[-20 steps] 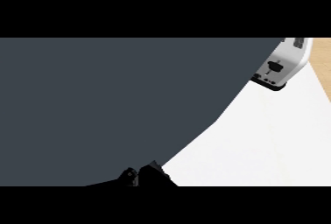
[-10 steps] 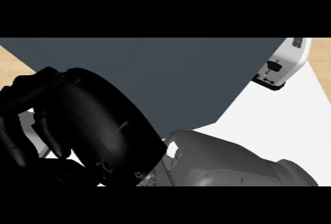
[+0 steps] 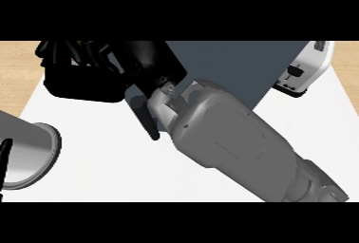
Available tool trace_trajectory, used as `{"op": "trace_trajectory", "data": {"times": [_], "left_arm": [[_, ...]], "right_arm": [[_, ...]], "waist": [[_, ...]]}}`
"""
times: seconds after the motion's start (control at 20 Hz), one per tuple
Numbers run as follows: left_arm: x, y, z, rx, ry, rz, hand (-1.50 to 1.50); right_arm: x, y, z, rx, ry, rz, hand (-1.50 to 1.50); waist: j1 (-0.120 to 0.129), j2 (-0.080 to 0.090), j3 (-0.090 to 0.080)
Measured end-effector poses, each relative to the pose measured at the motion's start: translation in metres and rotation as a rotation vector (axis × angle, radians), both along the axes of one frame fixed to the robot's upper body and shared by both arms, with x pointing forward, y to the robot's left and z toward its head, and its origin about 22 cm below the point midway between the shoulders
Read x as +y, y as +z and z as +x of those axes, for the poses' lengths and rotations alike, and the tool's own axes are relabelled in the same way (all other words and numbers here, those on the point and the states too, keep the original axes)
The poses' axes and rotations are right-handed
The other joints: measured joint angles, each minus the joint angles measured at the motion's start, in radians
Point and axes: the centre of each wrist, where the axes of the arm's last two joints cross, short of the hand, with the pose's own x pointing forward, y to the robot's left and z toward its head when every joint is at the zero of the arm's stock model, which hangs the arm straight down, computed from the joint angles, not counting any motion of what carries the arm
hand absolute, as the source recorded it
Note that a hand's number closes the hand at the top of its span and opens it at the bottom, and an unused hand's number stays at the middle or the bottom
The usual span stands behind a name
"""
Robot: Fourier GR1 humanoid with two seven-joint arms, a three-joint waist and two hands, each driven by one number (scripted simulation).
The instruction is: Pick up the wine, place it into the cabinet and close the cabinet
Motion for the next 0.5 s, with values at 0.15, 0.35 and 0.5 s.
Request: {"op": "trace_trajectory", "data": {"times": [0.15, 0.35, 0.5], "left_arm": [[-0.002, 0.000, 0.000, 0.007, 0.000, 0.000, -1.50], [-0.002, 0.006, 0.003, 0.001, 0.001, 0.006, -1.50], [-0.004, 0.006, 0.003, 0.000, -0.004, 0.007, -1.50]], "right_arm": [[-0.001, -0.006, 0.010, -0.016, 0.013, -0.003, 1.50], [0.002, -0.010, 0.018, -0.048, 0.054, -0.016, 1.50], [0.004, -0.014, 0.023, -0.076, 0.084, -0.025, 1.50]], "waist": [[-0.001, -0.011, 0.001], [0.008, -0.020, -0.009], [0.018, -0.026, -0.019]]}}
